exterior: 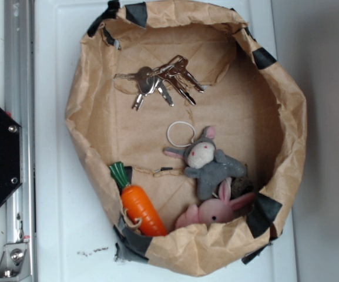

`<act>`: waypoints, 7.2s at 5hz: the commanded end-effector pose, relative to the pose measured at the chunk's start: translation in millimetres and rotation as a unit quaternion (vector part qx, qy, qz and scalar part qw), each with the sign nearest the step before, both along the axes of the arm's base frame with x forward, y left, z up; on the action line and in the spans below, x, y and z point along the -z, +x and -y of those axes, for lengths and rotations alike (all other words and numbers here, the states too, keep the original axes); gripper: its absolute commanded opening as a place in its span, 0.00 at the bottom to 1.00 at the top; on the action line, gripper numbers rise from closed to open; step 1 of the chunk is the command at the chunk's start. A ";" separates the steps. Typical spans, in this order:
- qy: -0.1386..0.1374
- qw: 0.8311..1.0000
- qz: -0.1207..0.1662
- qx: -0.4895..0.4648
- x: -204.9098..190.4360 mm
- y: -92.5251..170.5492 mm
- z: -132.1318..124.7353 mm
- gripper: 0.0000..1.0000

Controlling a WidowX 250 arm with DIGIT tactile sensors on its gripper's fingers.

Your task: Grab the silver keys.

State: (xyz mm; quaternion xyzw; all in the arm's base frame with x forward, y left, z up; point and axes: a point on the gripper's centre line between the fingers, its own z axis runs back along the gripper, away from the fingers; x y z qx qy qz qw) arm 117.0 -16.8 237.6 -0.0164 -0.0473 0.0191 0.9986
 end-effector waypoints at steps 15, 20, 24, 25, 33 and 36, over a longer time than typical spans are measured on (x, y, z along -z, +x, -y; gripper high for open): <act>0.162 0.956 0.026 -0.243 136.5 139.5 -80.0 1.00; 0.130 0.962 0.025 -0.238 140.1 137.4 -124.1 1.00; 0.021 0.984 0.037 -0.170 126.9 117.2 -91.8 1.00; 0.020 0.984 0.046 -0.168 137.8 119.1 -84.9 1.00; 0.088 0.973 0.077 -0.197 160.9 129.0 -111.0 1.00; 0.092 0.977 0.061 -0.182 176.6 133.1 -92.5 1.00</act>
